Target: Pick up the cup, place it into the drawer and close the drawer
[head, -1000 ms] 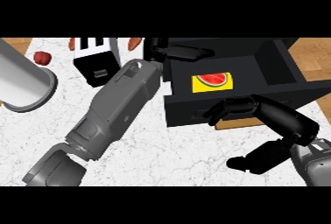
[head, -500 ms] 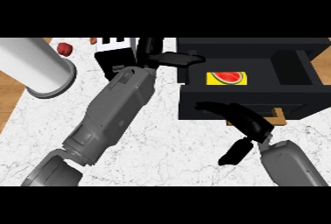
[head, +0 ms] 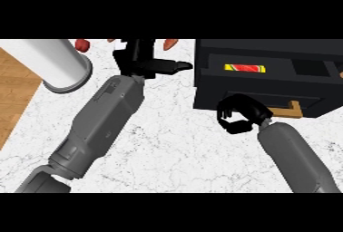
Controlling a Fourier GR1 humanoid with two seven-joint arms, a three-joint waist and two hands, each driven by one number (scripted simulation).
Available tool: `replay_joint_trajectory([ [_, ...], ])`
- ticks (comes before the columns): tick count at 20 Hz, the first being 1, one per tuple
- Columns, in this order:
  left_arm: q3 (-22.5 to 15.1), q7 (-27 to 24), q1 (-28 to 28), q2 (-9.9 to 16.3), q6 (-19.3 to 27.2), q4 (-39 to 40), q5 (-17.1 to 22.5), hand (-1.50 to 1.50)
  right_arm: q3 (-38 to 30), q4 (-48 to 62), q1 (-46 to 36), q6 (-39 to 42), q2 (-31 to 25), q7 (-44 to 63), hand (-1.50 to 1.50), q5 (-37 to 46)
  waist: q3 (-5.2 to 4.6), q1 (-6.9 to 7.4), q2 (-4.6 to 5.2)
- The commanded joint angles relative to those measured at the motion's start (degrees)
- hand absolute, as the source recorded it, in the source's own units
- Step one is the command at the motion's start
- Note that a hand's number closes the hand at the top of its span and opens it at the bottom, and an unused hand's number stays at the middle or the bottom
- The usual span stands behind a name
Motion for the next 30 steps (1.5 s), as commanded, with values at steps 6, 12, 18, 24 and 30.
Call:
replay_joint_trajectory([
  [6, 0.11, 1.44, 6.01, 4.63, -4.59, -5.80, 0.73, -1.50, -10.75, 19.55, -14.79, -5.24, -2.86, -10.31, 1.50, -2.74, 0.38, 3.43, 1.35],
  [12, -1.10, 3.82, 8.35, 6.17, -6.54, -8.96, 0.69, -1.50, -15.61, 24.42, -20.94, -6.69, -6.17, -8.54, 1.50, -4.87, 0.43, 5.47, 1.54],
  [18, -1.87, 1.85, 11.34, 6.38, -8.68, -9.93, 0.22, -1.50, -17.99, 23.83, -21.70, -5.28, -7.58, -7.82, 1.50, -7.59, 0.38, 6.87, 2.47],
  [24, -1.71, 3.43, 12.34, 7.45, -10.15, -10.84, 1.00, -1.50, -18.79, 21.52, -22.09, -1.20, -10.55, -7.88, 1.50, -9.35, 0.29, 7.57, 2.26],
  [30, -2.02, 3.70, 12.84, 7.47, -11.75, -12.27, 1.35, -1.50, -19.95, 19.81, -21.63, 2.62, -11.94, -7.09, 1.50, -11.75, 0.26, 8.40, 2.13],
])
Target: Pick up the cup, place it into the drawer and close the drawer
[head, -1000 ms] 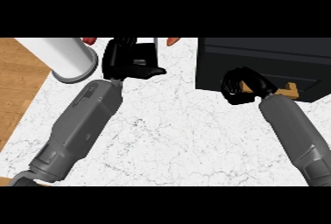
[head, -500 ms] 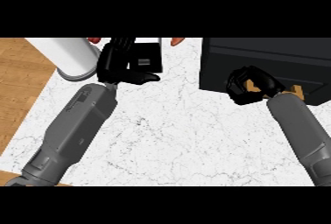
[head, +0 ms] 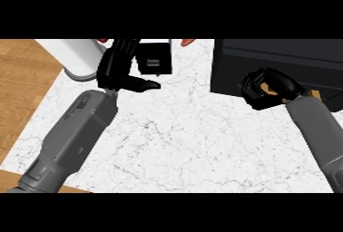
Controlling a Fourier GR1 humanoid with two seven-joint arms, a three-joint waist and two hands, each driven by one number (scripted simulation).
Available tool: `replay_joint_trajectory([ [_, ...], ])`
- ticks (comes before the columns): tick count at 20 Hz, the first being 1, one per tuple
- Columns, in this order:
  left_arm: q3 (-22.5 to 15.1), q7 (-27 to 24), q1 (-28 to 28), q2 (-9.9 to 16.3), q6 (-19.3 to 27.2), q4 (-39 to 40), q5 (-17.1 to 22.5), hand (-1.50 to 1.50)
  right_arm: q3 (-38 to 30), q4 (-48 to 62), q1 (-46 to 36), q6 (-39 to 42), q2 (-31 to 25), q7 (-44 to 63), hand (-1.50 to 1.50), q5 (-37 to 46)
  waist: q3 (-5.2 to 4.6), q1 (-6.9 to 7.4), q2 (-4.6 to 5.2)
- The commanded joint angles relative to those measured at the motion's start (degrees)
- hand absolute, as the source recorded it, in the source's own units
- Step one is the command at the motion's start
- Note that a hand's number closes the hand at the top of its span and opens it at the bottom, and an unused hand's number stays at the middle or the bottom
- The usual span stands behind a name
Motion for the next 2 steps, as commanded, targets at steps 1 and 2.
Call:
replay_joint_trajectory([
  [1, -0.16, -0.18, 0.82, 0.19, -0.96, -1.06, 0.15, -1.50, -4.80, 1.76, -9.76, -7.58, -6.19, 4.55, 1.50, 0.66, -0.92, 2.39, 0.63],
  [2, -0.44, -0.30, 1.04, -0.83, -0.01, -0.66, -0.07, -1.50, -4.98, 1.21, -9.99, -6.64, -7.02, 4.30, 1.50, 0.32, -0.92, 1.68, 0.77],
])
